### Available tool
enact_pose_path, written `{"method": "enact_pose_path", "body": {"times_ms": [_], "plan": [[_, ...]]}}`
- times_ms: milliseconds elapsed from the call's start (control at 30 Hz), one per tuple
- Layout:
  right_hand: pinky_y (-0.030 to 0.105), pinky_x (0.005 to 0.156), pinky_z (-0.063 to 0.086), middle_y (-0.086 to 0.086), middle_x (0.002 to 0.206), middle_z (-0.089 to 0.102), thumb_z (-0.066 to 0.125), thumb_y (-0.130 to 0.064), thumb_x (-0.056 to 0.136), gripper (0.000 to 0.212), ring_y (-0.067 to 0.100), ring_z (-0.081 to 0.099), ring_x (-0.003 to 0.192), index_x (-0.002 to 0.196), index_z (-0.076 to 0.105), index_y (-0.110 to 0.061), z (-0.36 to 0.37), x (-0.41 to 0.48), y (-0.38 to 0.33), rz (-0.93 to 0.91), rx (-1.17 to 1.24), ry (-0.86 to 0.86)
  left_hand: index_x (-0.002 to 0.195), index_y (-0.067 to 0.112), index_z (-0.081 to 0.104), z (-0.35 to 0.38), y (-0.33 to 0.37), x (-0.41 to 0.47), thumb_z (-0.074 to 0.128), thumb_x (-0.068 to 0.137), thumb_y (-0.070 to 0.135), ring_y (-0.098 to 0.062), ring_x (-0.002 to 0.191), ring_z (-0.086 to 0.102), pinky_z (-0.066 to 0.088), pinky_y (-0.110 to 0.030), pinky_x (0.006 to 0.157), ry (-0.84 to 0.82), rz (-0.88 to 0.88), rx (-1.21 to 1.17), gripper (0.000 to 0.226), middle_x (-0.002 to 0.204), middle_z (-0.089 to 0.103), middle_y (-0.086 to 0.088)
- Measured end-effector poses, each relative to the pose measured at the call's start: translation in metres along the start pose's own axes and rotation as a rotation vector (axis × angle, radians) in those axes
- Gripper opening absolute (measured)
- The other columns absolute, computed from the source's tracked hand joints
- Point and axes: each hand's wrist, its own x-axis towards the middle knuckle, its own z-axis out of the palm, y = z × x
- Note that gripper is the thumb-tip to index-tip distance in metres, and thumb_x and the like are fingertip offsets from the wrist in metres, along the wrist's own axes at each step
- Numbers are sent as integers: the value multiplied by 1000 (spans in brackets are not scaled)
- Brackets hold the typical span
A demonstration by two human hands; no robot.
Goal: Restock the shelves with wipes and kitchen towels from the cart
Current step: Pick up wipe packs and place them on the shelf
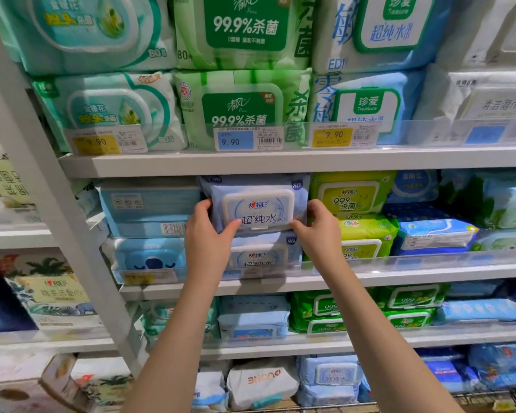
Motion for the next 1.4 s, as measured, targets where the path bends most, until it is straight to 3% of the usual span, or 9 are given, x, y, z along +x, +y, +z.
{"method": "enact_pose_path", "body": {"times_ms": [133, 300, 467, 533, 600, 833, 967, 1167, 1400], "plan": [[31, 58, 42, -1, 75, 59, 59, -21, 88, 8, 17, 53, 68, 87, 58, -13, 1, -1, 1, 6, 44, -11, 115, 13, 50, 4, 7, 1, 75, 80, 32, -26, 95, 59, 51, -39, 75, 35, 20, 49, 47, 106, 63, -6], [30, 50, 30, -6, 63, 47, 61, -34, 89, 28, 13, 42, 58, 71, 45, -20, 2, -3, 0, -21, 21, 22, 113, 9, 49, 5, 10, 6, 73, 82, 31, -27, 90, 57, 41, -32, 68, 7, 10, 101, 44, 103, 63, -10], [32, 60, 32, 2, 75, 53, 59, -35, 92, 28, 24, 49, 72, 101, 55, -9, 8, -5, -2, -13, -32, 62, 107, 6, 51, 1, 14, 3, 71, 84, 29, -20, 90, 50, 35, -29, 71, -7, 62, 143, 38, 103, 59, -8], [34, 63, 35, 5, 81, 56, 59, -33, 93, 45, 28, 54, 78, 126, 47, -6, 8, -8, -6, -3, -47, 88, 110, 4, 53, 1, 15, 3, 70, 85, 28, -22, 95, 50, 34, -28, 75, 1, 80, 178, 39, 109, 55, -9], [33, 61, 36, 7, 84, 60, 60, -32, 93, 50, 30, 58, 80, 133, 42, -8, 10, -12, -9, -28, -115, 96, 115, 3, 54, 1, 18, 4, 69, 86, 28, -27, 101, 52, 36, -29, 77, -7, 83, 208, 42, 115, 53, -11], [32, 52, 32, 4, 71, 59, 60, -32, 92, 26, 25, 53, 65, 101, 49, -11, 8, -13, -18, -7, -157, 78, 119, 1, 55, -6, 20, 4, 59, 92, 28, -32, 105, 54, 43, -38, 85, -109, 49, 237, 38, 117, 55, -13], [31, 48, 29, 2, 72, 57, 60, -30, 93, 23, 24, 52, 66, 92, 44, -14, 7, -14, -19, -7, -179, 49, 143, 6, 38, -10, 22, -1, 55, 95, 32, -27, 133, 39, 32, -36, 108, -207, -26, 195, 57, 147, 40, -9], [43, 69, 54, 5, 101, 64, 64, -28, 88, 32, 25, 60, 93, 109, 46, -13, 14, -20, -18, 8, -136, 17, 150, 12, 26, -18, 25, -11, 51, 97, 30, -19, 140, 28, 26, -35, 114, -266, -86, 65, 62, 155, 28, -4], [45, 105, 38, 15, 140, 44, 64, -23, 88, 57, 30, 41, 128, 137, 43, -4, 19, -43, -27, -52, -201, 98, 143, 11, 40, -43, 13, -12, 51, 97, 25, -23, 130, 41, 33, -41, 110, -144, -62, 113, 49, 143, 43, -7]]}}
